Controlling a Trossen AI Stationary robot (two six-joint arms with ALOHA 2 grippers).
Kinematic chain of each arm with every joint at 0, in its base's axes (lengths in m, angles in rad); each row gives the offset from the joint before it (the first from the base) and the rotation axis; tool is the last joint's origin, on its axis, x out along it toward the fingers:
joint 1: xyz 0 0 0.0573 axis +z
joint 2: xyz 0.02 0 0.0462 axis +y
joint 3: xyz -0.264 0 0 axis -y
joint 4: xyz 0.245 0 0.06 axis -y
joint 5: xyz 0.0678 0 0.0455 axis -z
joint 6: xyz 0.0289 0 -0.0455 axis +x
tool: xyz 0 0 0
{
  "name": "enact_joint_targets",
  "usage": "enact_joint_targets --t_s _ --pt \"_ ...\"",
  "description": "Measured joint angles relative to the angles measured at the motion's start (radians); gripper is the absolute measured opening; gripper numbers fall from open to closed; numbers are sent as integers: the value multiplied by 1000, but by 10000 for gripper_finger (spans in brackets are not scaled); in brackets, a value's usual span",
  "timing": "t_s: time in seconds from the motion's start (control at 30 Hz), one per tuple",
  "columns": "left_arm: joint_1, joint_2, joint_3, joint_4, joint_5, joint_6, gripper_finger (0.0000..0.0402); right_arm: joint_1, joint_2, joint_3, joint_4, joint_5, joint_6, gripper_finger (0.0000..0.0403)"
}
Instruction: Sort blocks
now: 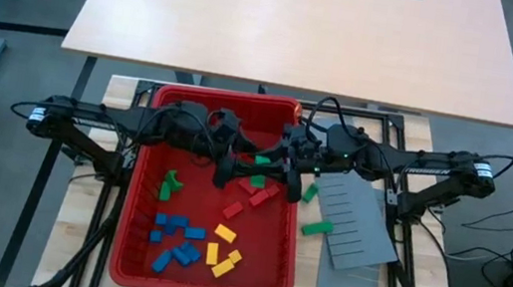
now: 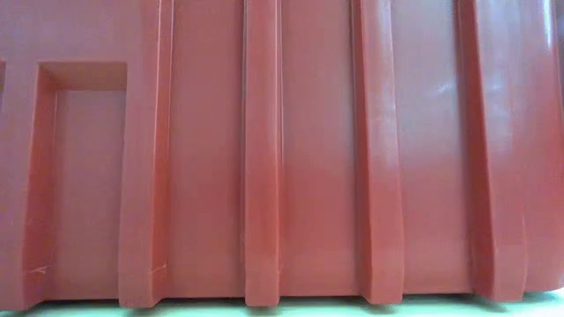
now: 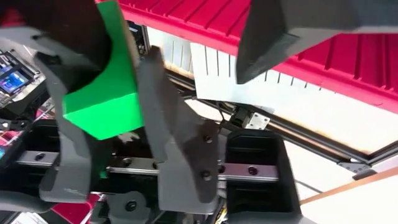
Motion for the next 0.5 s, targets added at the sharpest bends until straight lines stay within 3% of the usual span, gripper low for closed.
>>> enact_joint_targets --t_s 0.2,0.5 --pt "3 -15 0 -26 -7 -13 357 0 0 0 1 7 -2 108" --pt "8 -26 -1 -34 -5 -11 352 0 0 1 1 23 -4 111"
